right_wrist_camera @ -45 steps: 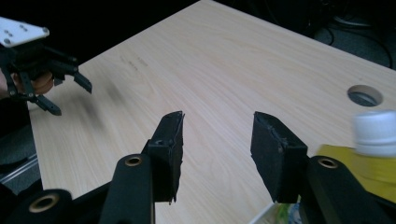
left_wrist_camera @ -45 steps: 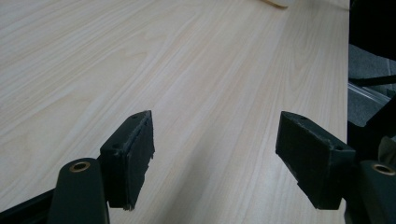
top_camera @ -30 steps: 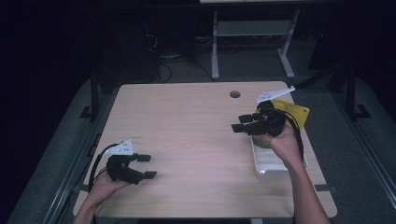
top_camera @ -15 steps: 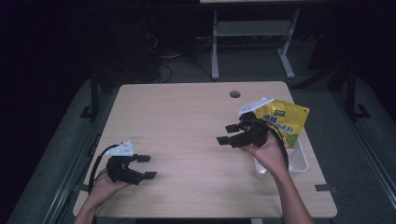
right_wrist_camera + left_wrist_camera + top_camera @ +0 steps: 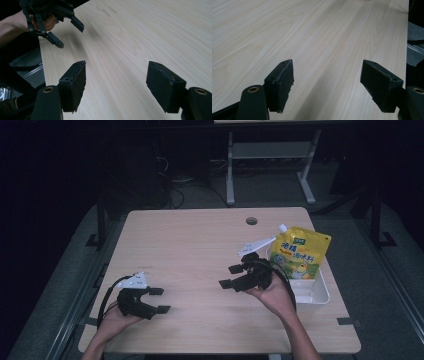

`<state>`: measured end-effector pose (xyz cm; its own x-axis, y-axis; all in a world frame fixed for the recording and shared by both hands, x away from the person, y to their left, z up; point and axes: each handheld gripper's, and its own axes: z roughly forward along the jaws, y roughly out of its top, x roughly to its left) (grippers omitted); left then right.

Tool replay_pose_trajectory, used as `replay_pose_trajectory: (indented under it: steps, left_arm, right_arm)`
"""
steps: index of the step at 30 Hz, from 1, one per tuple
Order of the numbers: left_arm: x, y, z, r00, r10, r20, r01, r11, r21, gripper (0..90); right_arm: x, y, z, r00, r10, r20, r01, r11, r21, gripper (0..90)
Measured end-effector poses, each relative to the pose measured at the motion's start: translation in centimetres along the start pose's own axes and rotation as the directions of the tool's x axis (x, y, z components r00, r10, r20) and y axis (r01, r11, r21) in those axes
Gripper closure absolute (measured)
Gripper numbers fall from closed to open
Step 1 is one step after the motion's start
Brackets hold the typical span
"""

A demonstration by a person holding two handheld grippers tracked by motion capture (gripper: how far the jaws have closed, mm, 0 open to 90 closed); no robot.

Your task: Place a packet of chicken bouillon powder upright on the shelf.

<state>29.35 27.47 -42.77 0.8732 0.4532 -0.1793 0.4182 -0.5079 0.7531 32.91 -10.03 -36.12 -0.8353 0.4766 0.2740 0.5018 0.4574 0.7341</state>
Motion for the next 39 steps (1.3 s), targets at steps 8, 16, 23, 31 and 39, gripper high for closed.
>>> replay_pose_trajectory:
  steps: [8,16,23,31,39]
  left_arm:
    - [0.0,-0.1,0.2,1.0000,0.009,0.000,-0.009,0.9999,0.011,26.2]
    - [-0.3,0.0,0.7,0.9998,0.020,0.003,-0.020,0.9994,0.030,26.2]
    - [-1.0,-0.5,0.8,0.9997,0.023,-0.001,-0.023,0.9991,0.036,26.1]
    - [-2.9,-1.2,1.1,0.9987,0.051,0.001,-0.051,0.9970,0.058,23.8]
    - [-3.0,-1.8,1.4,0.9994,0.035,-0.002,-0.035,0.9977,0.057,23.1]
  right_arm:
    - [0.4,-0.7,1.7,0.9999,-0.002,-0.012,0.002,1.000,0.012,30.9]
    - [0.7,-1.9,3.3,0.9997,-0.002,-0.026,0.002,1.000,0.020,30.9]
    - [1.3,-2.7,4.3,0.9996,-0.010,-0.026,0.011,0.999,0.036,29.1]
    - [2.1,-4.7,5.3,0.9992,-0.014,-0.036,0.015,1.000,0.017,29.7]
    - [3.2,-7.0,5.5,0.9989,-0.021,-0.041,0.021,1.000,-0.008,26.7]
